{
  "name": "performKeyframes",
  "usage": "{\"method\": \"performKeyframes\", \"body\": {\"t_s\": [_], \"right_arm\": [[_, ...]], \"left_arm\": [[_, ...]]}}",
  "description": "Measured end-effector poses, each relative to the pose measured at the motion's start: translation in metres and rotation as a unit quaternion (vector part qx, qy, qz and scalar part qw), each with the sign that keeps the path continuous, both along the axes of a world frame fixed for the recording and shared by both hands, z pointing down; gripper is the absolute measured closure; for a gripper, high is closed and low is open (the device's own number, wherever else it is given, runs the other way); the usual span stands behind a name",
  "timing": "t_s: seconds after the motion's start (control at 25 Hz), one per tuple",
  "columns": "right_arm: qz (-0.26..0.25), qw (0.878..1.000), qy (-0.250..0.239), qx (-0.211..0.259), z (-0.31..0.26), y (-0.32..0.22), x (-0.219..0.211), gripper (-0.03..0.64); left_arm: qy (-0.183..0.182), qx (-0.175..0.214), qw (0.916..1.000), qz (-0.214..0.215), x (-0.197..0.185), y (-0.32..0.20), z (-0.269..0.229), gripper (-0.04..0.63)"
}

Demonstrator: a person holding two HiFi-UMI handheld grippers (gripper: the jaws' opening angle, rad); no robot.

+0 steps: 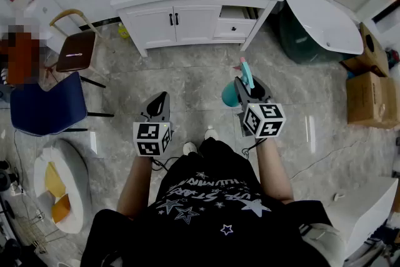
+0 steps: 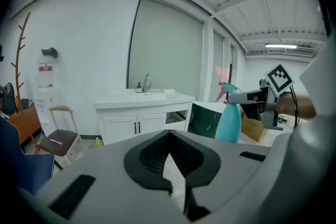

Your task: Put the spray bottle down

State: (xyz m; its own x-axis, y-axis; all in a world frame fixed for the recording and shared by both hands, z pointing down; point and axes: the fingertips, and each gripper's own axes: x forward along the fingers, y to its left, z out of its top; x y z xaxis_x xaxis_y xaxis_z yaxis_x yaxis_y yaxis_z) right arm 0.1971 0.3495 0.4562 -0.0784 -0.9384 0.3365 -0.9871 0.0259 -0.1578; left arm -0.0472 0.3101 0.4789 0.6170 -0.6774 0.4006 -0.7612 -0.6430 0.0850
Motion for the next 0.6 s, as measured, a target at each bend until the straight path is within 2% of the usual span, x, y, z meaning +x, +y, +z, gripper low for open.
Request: {"method": "performKeyframes", "body": {"t_s": [0.16,0.36,0.6], "right_arm": [[0.000,1.000,-0.002,-0.001,-0.001,0.000,0.001,0.459],[-0.013,1.000,0.003,-0.003,-0.008,-0.007,-0.005,0.459],[-0.021,1.000,0.007,0.002,-0.008,-0.011,-0.022,0.459]], "left_arm": [[0.002,-0.006,0.9999,0.008,0.006,0.003,0.000,0.580],[0.006,0.005,0.9999,0.006,0.008,0.000,-0.012,0.580],[0.003,-0.007,1.0000,0.003,-0.014,0.016,0.001,0.580]]}}
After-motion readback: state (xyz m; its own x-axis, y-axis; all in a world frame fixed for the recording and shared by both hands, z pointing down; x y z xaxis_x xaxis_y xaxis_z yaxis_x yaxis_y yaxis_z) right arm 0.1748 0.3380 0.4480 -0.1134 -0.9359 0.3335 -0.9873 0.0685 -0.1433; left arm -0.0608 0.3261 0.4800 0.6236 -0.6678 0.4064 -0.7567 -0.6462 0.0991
